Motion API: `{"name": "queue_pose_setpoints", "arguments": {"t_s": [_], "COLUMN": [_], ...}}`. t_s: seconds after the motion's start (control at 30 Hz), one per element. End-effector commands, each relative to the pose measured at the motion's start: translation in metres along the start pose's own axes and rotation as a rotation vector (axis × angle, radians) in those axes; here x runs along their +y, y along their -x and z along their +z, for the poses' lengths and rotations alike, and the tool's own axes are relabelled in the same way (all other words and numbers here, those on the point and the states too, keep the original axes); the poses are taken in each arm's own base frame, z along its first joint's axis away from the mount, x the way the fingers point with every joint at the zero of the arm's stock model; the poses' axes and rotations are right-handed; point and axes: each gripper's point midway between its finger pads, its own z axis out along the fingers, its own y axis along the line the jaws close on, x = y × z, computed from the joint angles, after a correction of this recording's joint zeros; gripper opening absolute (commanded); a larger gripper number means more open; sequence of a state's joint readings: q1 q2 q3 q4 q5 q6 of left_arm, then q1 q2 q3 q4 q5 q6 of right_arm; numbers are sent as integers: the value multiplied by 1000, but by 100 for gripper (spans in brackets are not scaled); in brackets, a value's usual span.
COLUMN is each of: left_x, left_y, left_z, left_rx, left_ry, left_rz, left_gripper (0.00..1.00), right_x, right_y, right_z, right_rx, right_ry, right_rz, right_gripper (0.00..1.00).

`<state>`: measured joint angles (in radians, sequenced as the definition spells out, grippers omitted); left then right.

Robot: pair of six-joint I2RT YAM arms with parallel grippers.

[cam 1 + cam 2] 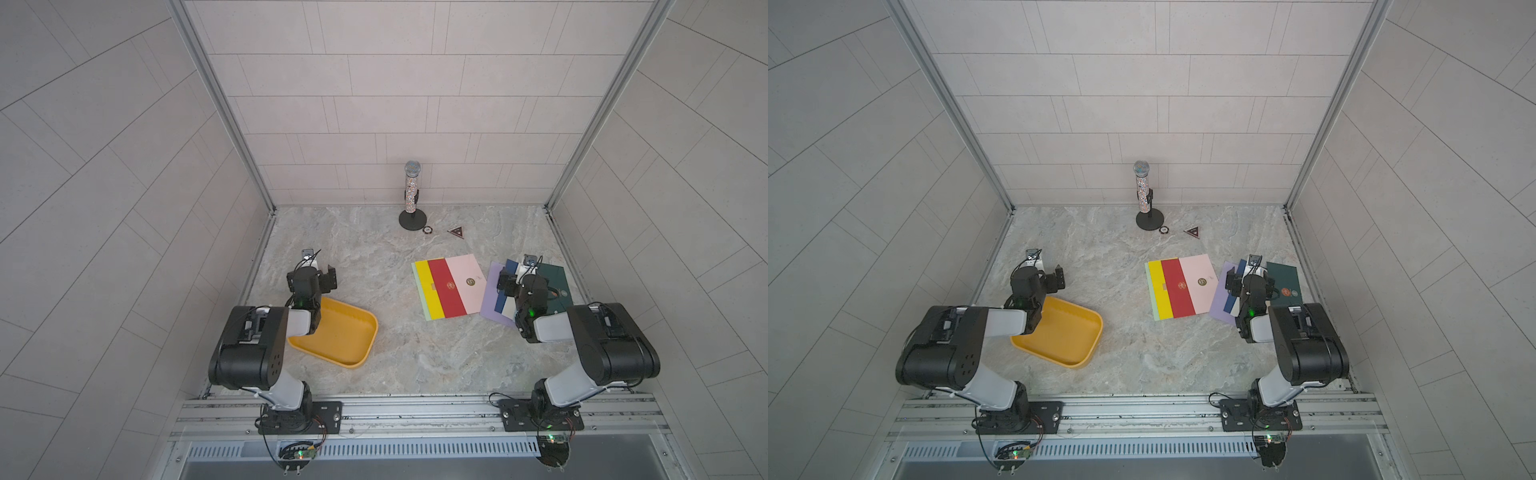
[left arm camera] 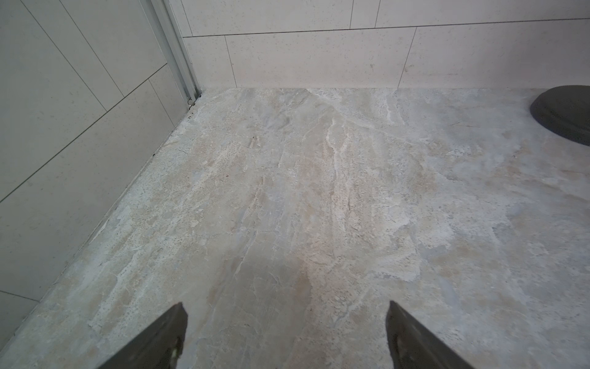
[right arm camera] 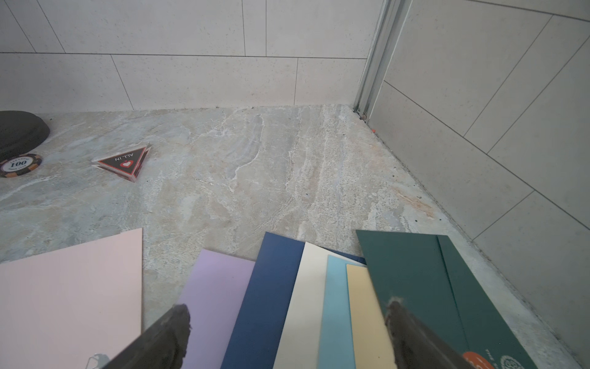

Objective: Put the sealed envelopes into the storage box
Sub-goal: Move the storage box to the center of the board.

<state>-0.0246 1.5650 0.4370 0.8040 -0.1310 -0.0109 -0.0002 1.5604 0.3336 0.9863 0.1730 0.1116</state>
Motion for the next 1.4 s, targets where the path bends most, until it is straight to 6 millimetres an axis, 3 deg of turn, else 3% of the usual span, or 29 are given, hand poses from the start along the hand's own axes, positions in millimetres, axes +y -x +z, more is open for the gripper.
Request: {"name": "queue_pose_setpoints", "arguments": {"t_s": [0.0, 0.13, 0.3, 0.4, 0.47, 0.53, 0.6, 0.67, 0.77, 0.93, 1.13, 1.37], "left_x": [0, 16, 34, 52, 50, 60, 64, 44, 3, -7, -48, -105], "left_y": [1, 13, 39, 56, 65, 60, 45, 42, 49, 12, -19, -37], "left_z": [-2, -13, -50, -74, -84, -92, -96, -95, -109, -148, -182, -209], "left_rx": [-11, -73, -99, -159, -166, -156, -132, -32, 174, 477, 658, 756], "left_ry": [-3, 93, 147, 210, 182, 243, 295, 176, -24, 4, -126, -252], "left_rz": [-8, -41, -94, -322, -406, -590, -744, -808, -734, -717, -622, -211], "left_gripper": [100, 100, 100, 100, 100, 100, 100, 100, 82, 78, 77, 77], "right_x": [0, 0, 0, -6, -9, -24, -30, -18, 16, 39, 41, 36], "right_y": [5, 5, 5, 27, 49, 73, 81, 91, 104, 83, 50, 35], "right_z": [2, 2, 2, -8, -19, -37, -53, -69, -94, -138, -172, -187], "right_rx": [-9, -8, -9, -37, -17, -38, -44, -29, 30, 198, 306, 331], "right_ry": [-12, -11, -10, -68, -93, -153, -155, -47, 177, 342, 387, 389], "right_rz": [-1, 0, 0, -13, -26, 198, 372, 450, 407, 441, 386, 349], "right_gripper": [100, 100, 100, 100, 100, 100, 100, 99, 87, 81, 80, 80]}}
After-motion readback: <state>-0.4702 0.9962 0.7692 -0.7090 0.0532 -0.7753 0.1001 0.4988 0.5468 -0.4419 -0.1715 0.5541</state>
